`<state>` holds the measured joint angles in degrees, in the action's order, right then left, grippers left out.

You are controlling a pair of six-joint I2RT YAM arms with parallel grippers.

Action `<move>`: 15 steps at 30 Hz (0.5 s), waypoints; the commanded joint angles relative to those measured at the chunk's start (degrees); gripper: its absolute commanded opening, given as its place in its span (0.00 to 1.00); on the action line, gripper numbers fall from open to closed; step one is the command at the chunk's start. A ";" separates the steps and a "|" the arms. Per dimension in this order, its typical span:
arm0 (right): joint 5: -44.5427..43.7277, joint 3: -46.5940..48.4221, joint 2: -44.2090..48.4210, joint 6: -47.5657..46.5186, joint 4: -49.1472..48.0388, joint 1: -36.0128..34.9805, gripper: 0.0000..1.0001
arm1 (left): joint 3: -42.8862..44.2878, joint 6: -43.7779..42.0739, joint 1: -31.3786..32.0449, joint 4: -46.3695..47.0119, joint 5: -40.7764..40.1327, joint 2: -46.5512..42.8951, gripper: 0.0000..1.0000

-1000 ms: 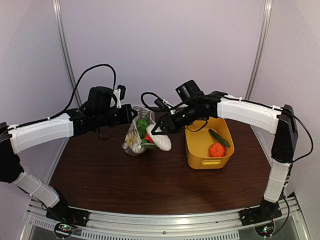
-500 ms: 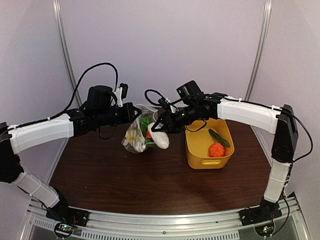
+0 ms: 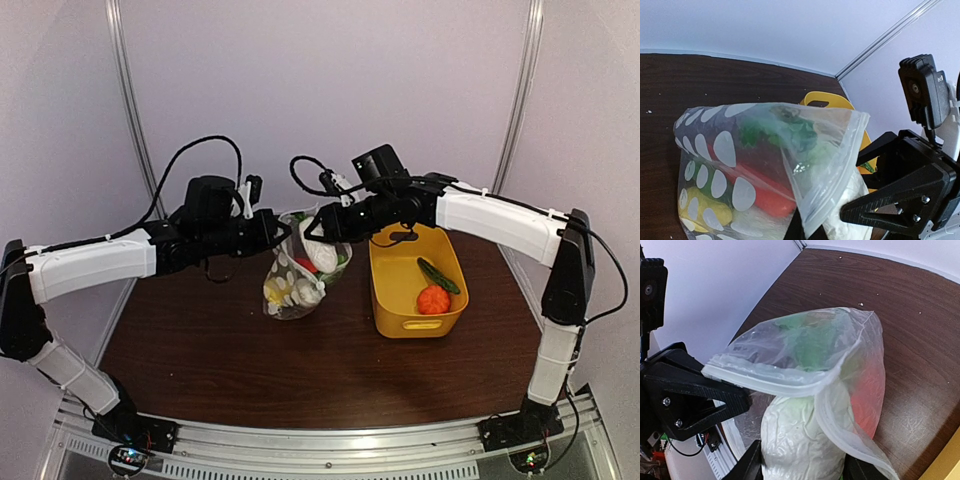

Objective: Place the food in the zip-top bag and seal the zipper
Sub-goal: Place the fake vegetable in the zipper food storage bag.

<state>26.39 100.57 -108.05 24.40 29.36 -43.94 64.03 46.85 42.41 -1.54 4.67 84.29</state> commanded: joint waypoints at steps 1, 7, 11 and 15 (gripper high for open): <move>-9.42 0.34 -1.17 -5.01 0.38 -0.66 0.07 | 1.00 4.47 0.30 3.30 1.56 0.14 0.00; -11.15 0.15 -3.14 -7.87 -0.93 -0.79 0.06 | 0.75 6.40 0.30 5.18 2.69 -0.18 0.00; -11.18 -0.03 -3.37 -8.09 -3.42 -0.95 0.07 | 0.43 7.28 0.30 5.72 2.96 -0.02 0.00; -10.08 -5.25 0.03 -6.89 -13.25 -0.94 0.08 | -0.38 8.66 0.30 7.18 3.18 0.31 0.00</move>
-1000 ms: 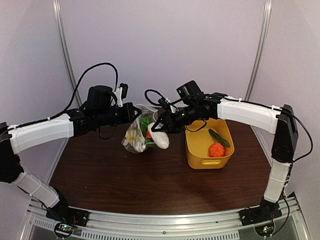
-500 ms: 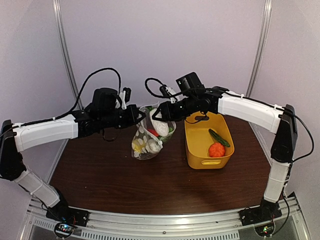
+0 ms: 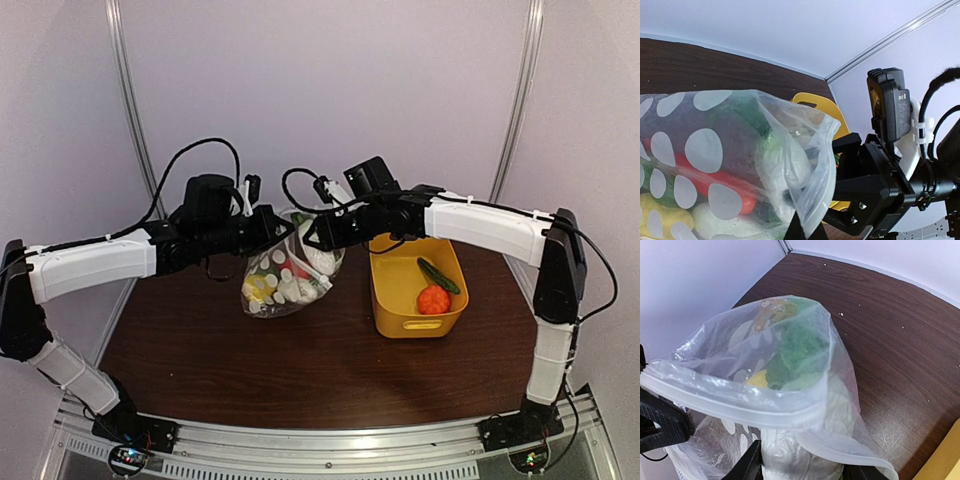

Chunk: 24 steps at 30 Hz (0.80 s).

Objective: Place the food in the zip-top bag and seal the zipper
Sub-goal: Place the fake vegetable in the zipper food storage bag.

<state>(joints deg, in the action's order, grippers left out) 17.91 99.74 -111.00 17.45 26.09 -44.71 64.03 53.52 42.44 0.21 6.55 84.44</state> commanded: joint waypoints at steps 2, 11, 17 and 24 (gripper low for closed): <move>-1.25 -8.15 5.15 1.79 -16.56 -0.19 0.10 | -0.40 2.02 0.28 5.53 1.07 0.37 0.00; 3.87 -7.84 0.98 10.26 -19.79 -0.34 0.30 | -2.16 2.42 0.28 6.38 -0.48 0.52 0.00; 5.84 -6.44 0.79 9.90 -17.95 -0.90 0.51 | -3.46 2.19 0.19 6.23 -2.26 -0.26 0.00; 8.82 -10.22 5.21 8.10 -17.86 -0.91 1.00 | -4.18 1.20 -0.45 4.86 -3.44 -1.85 0.00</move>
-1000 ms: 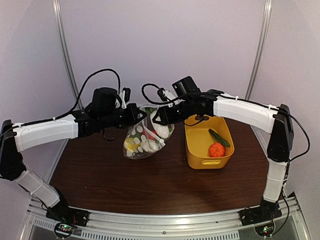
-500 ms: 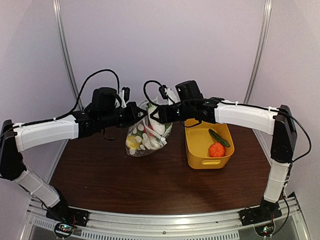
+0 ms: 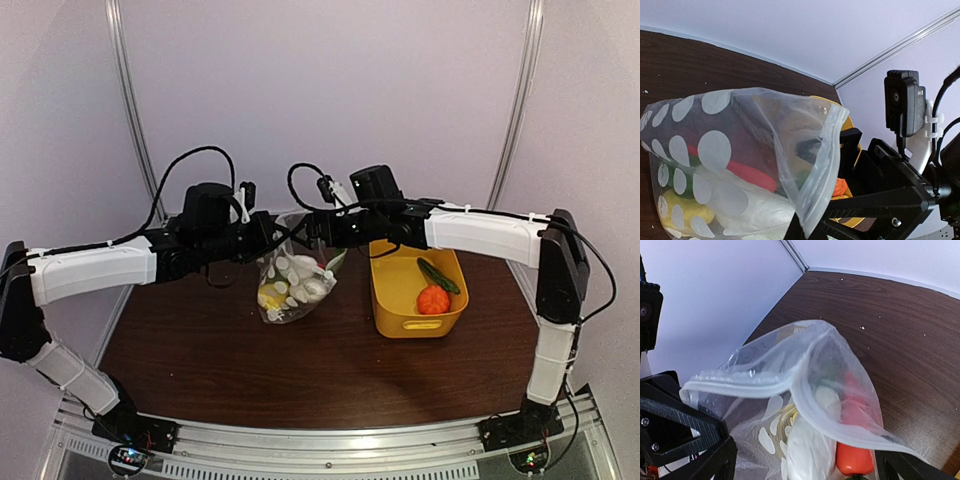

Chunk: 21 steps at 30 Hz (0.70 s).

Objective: Place the food in the zip-top bag and seal the zipper
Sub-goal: Place the fake vegetable in the zipper food storage bag, then pick up the fake vegetable from the bin.

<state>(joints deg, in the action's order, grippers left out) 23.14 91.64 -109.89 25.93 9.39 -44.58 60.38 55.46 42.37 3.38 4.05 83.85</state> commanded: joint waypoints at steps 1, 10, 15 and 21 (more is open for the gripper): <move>3.58 -2.96 4.97 -0.31 -1.43 -1.04 1.00 | -0.59 -0.89 -0.55 1.58 -0.89 -1.36 0.00; 13.11 -3.68 13.24 -5.59 2.52 -0.93 1.00 | -0.76 -2.71 -1.86 -0.15 -1.75 -2.45 0.00; 12.29 -3.30 17.47 -18.12 10.61 1.73 1.00 | 1.23 -6.95 -2.72 -3.84 -2.09 -2.61 0.00; 7.37 -5.99 20.92 -24.71 11.55 12.77 1.00 | 5.03 -14.01 -3.06 -9.98 -3.21 -2.06 0.00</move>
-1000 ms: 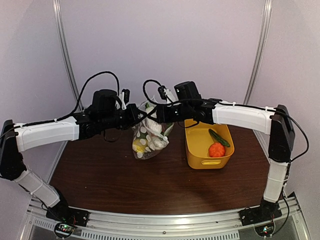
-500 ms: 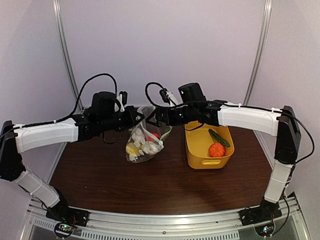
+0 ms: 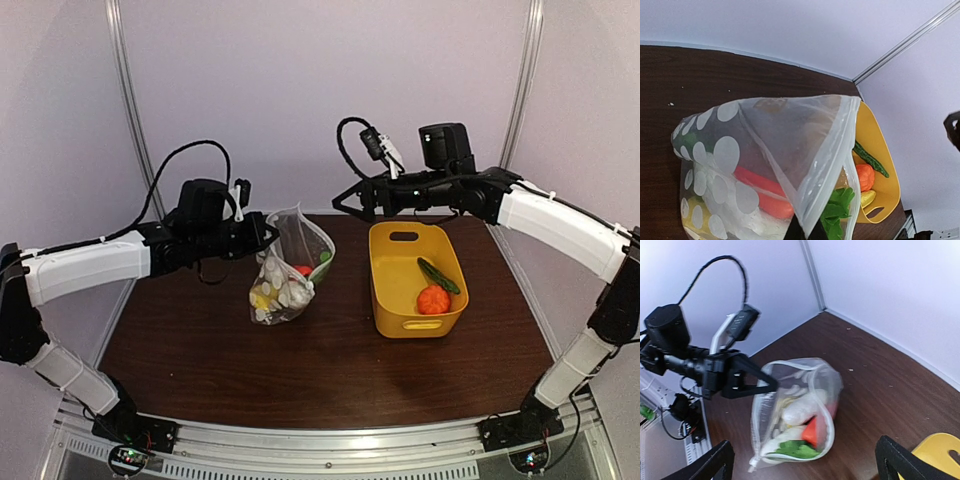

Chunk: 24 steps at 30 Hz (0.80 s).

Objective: Place the food in the zip-top bag and seal the zipper
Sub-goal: Pick up the fake vegetable from the bin.

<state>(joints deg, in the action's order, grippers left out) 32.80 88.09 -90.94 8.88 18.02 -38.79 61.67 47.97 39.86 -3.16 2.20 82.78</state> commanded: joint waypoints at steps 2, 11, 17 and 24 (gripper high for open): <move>-4.13 -2.60 2.43 -15.42 5.25 8.32 1.00 | 5.27 -8.88 -0.86 -4.80 -1.17 -0.43 0.00; -26.38 3.87 1.82 -36.33 21.74 8.29 0.97 | 10.56 -18.32 -1.10 -7.61 0.92 4.06 0.00; -32.51 2.65 -3.99 -35.61 27.02 8.45 0.81 | 5.79 -17.63 -2.94 -3.43 6.23 3.13 0.00; -34.41 0.62 -8.10 -31.68 28.01 10.05 0.73 | 4.49 -16.11 -4.25 -5.28 7.55 1.35 0.00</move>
<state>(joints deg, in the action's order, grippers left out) 1.50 89.91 -98.17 -25.06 43.20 -29.76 66.96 31.64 36.03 -10.20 8.49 86.30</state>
